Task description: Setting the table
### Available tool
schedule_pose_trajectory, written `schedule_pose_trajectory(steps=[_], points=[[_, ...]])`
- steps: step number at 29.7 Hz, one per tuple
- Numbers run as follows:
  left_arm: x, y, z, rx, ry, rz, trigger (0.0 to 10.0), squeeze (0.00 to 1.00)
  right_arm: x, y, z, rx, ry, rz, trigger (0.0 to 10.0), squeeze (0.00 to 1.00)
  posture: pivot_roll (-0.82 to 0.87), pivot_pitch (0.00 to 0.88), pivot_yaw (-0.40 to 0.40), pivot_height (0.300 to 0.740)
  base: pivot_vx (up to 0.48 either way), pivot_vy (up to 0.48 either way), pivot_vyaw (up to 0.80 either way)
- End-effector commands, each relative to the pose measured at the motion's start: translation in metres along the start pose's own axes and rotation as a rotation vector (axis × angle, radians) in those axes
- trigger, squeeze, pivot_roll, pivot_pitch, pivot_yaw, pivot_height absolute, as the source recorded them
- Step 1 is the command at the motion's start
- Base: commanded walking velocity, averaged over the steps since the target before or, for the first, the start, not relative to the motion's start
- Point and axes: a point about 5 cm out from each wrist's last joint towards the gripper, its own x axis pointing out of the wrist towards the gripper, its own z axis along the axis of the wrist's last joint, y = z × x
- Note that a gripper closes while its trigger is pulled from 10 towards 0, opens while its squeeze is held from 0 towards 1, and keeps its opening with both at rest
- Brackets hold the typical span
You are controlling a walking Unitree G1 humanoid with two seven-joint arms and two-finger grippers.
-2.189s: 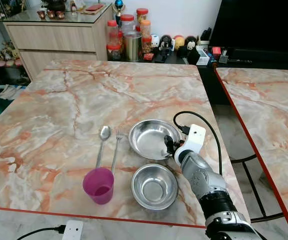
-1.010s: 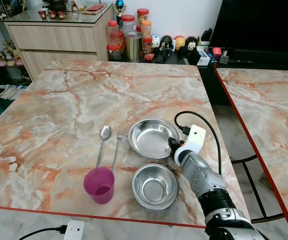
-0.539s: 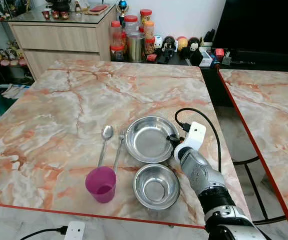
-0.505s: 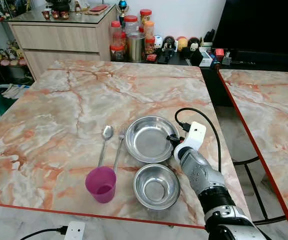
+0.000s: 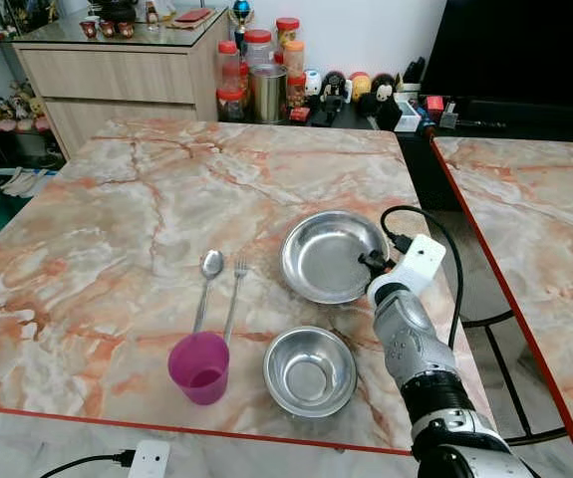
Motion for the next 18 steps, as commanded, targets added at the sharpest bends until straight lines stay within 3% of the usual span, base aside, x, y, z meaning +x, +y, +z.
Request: schedule_pose_trajectory(steps=[1,9,18], points=[[0.000,0.000,0.000,0.008,-0.004,0.002,10.0,0.00,0.001,0.016,0.021,0.056,-0.102,0.072,10.0,0.00,-0.02,0.000,-0.048,0.740,0.000,0.000,0.00],[-0.002,-0.001,-0.007,0.008,0.019,-0.001,10.0,0.00,-0.006,0.044,0.039,0.259,-0.216,0.272,10.0,0.00,-0.03,0.000,-0.039,0.740,0.000,0.000,0.00],[-0.004,0.005,-0.015,0.031,0.055,0.015,10.0,0.00,-0.007,0.047,0.040,0.283,-0.234,0.311,10.0,0.00,-0.03,0.000,-0.038,0.740,0.000,0.000,0.00]])
